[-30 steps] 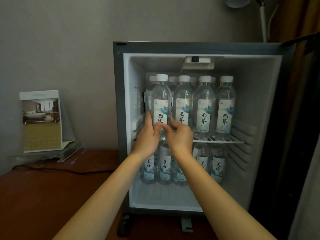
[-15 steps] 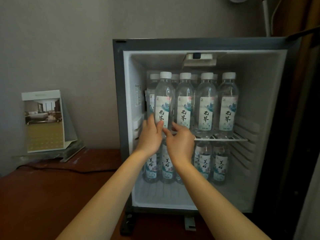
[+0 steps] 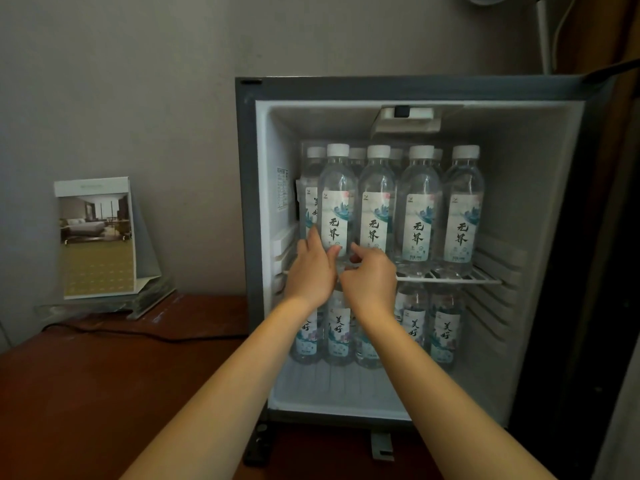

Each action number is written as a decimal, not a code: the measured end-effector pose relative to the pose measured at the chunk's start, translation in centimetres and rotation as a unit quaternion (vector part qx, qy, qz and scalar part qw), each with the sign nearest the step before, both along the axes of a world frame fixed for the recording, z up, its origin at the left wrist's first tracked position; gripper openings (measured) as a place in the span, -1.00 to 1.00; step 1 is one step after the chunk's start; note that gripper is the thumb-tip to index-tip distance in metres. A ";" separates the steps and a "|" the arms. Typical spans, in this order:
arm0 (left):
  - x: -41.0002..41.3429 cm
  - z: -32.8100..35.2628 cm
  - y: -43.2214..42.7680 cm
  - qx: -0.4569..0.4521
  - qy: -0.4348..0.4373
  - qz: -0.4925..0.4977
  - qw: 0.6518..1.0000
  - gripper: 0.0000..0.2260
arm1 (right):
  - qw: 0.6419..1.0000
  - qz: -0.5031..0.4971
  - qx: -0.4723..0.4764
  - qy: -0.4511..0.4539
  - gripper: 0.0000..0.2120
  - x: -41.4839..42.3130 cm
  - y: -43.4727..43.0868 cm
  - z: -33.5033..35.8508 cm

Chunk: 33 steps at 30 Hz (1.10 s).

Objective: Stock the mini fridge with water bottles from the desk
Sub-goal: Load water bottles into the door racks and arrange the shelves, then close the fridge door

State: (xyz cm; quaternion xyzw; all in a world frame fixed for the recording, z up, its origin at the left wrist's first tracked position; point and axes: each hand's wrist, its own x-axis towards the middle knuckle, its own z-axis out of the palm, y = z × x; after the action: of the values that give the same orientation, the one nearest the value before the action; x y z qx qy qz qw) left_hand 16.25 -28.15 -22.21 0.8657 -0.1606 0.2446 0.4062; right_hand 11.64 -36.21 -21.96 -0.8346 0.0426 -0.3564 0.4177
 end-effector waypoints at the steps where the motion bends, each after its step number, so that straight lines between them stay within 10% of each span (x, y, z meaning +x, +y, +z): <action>1: 0.0 0.1 0.0 0.001 0.005 0.000 1.000 -0.52 | 1.000 0.006 -0.001 0.007 -0.55 -0.1 -0.1 0.2; 13: -5.2 -4.2 -0.8 -0.013 -0.076 0.034 0.996 -0.51 | 0.980 0.107 0.168 0.025 -0.78 -5.9 -5.3 -2.0; 22: -14.5 -8.9 -7.4 0.016 -0.091 -0.169 0.981 -0.63 | 0.964 0.173 0.165 0.115 -0.89 -18.9 -12.6 -5.3; 33: -24.8 -11.7 -16.5 -0.102 -0.151 -0.334 0.925 -0.78 | 0.970 0.008 0.225 0.096 -0.83 -33.7 -21.7 -10.5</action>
State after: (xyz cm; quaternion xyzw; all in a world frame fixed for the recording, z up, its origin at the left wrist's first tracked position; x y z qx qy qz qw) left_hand -8.52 -44.70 -33.88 0.6688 -0.4740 0.2376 0.5211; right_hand -22.11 -57.93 -32.44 -0.7497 0.1547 -0.2524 0.5918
